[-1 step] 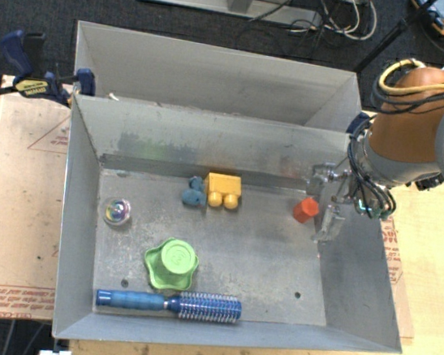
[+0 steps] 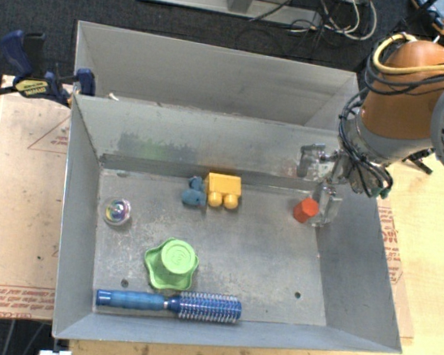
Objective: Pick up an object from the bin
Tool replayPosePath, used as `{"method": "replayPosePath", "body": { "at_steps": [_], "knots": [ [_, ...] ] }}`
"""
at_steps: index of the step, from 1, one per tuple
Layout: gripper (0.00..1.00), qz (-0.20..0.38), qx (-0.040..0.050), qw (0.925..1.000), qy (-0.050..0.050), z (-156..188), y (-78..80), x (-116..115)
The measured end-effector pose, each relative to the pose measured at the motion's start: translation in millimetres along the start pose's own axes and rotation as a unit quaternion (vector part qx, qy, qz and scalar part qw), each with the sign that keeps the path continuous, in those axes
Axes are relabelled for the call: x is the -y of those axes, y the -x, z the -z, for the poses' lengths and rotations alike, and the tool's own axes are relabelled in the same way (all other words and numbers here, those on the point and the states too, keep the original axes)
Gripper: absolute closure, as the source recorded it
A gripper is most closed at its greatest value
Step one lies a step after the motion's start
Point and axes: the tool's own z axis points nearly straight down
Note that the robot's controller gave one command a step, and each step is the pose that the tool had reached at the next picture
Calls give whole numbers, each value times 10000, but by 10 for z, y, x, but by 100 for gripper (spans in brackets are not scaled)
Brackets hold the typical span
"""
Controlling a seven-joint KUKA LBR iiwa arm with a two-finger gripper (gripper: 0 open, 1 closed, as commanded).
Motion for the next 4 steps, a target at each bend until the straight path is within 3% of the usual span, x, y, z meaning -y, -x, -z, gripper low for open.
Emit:
{"method": "replayPosePath", "body": {
  "at_steps": [1,2,3,4],
  "knots": [
    [0,600,-48,9982,15,-638,-211,-36],
    [0,1068,-19,9943,4,-1110,-2,244],
    [0,1417,-5,9899,-3,-925,-93,506],
    [100,1422,-10,9898,3,-925,-92,498]
  ]
}}
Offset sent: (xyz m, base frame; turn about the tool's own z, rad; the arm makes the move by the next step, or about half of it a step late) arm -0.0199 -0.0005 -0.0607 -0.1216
